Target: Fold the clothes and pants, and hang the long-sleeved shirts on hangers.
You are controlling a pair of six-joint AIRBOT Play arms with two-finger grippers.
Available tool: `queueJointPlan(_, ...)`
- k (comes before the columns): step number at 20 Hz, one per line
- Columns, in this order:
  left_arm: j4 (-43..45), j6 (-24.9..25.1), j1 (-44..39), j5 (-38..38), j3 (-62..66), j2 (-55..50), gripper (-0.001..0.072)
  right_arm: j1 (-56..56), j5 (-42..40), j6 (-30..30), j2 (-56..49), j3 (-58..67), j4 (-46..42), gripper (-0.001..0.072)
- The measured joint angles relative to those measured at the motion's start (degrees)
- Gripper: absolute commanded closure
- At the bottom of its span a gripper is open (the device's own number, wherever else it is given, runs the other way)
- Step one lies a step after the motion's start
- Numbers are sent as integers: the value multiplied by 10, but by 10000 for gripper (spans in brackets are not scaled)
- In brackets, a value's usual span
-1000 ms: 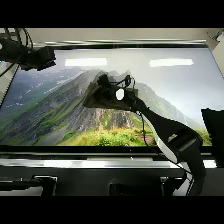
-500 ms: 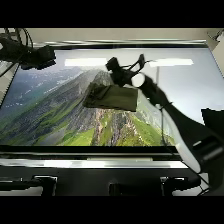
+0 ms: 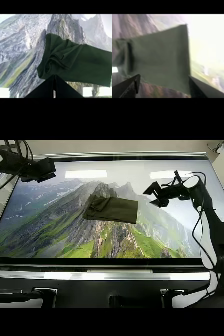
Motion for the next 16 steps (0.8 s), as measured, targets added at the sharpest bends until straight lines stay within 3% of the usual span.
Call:
queueJointPlan(5,0,0,0,-2,0,0,693,-15,43,-98,-80,0,54,43)
queueJointPlan(13,0,0,0,-2,0,0,694,15,13,-145,-147,1,103,65)
queueJointPlan(16,0,0,0,-2,0,0,694,34,-14,-149,-155,0,108,180)
